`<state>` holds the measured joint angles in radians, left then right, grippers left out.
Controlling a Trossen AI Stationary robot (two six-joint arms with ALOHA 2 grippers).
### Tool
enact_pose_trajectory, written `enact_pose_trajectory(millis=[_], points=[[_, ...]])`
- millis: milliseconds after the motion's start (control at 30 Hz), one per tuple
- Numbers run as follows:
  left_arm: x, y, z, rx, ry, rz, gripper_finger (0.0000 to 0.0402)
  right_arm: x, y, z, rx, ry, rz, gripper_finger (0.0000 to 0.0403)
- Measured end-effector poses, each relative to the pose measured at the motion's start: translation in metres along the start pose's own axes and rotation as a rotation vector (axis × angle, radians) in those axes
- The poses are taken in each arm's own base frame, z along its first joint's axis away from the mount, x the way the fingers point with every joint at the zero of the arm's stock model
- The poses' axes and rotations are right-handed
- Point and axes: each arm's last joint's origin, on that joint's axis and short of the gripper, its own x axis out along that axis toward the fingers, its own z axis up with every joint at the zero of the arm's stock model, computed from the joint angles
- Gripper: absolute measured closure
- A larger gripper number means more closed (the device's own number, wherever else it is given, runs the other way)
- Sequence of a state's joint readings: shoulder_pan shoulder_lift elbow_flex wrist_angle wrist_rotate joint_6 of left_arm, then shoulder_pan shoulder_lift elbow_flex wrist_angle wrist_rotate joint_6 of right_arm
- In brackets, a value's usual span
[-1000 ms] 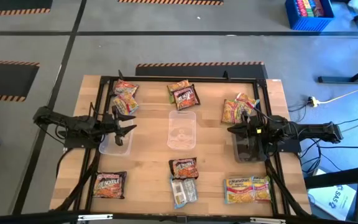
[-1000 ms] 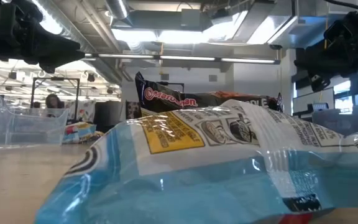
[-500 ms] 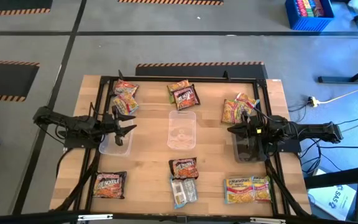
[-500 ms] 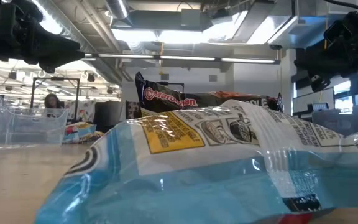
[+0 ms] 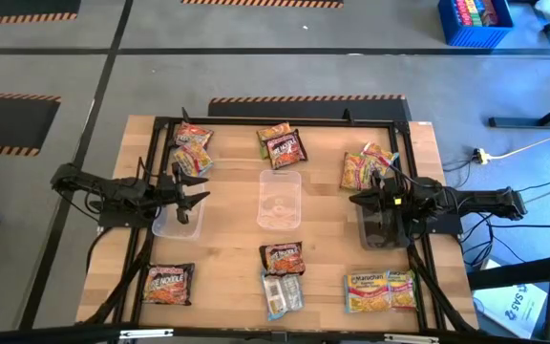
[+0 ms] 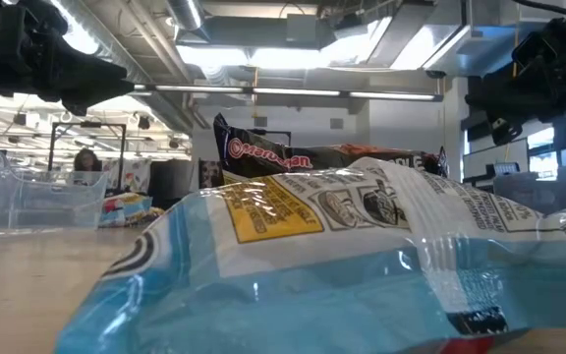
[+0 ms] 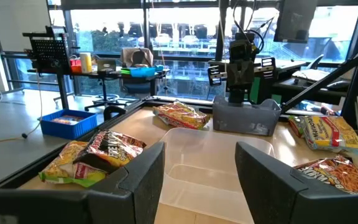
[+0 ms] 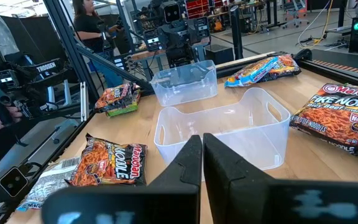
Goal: Sort Maruchan noodles
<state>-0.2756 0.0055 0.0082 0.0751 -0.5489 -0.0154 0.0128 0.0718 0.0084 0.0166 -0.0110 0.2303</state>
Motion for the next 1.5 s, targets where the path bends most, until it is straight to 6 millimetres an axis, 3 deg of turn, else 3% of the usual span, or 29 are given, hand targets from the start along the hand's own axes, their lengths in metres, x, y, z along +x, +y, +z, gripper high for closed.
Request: enact_pose_trajectory(millis=[233, 467, 733, 933, 1100, 1300, 1500], points=[[0.000, 0.000, 0.000, 0.000, 0.000, 0.000, 0.0211, 0.000, 0.000, 0.001, 0.002, -0.013, 0.000, 0.0400], [0.000, 0.000, 0.009, -0.064, -0.079, -0.009, 0.0211, 0.000, 0.000, 0.003, 0.213, -0.036, 0.000, 0.0400], [-0.004, 0.003, 0.027, -0.163, -0.253, 0.050, 0.0211, 0.000, -0.002, 0.004, 0.186, -0.066, -0.076, 0.0400], [-0.004, 0.012, 0.033, -0.185, -0.307, 0.229, 0.0211, -0.001, -0.006, 0.006, 0.168, -0.125, -0.236, 0.0400], [-0.004, 0.018, 0.035, -0.200, -0.335, 0.331, 0.0211, 0.000, -0.007, 0.005, 0.167, -0.121, -0.257, 0.0400], [0.001, 0.019, 0.035, -0.176, -0.345, 0.228, 0.0211, 0.003, -0.007, 0.007, 0.191, -0.132, -0.257, 0.0400], [0.012, 0.022, 0.030, -0.223, -0.297, 0.276, 0.0211, 0.011, -0.007, 0.010, 0.143, -0.153, -0.284, 0.0400]])
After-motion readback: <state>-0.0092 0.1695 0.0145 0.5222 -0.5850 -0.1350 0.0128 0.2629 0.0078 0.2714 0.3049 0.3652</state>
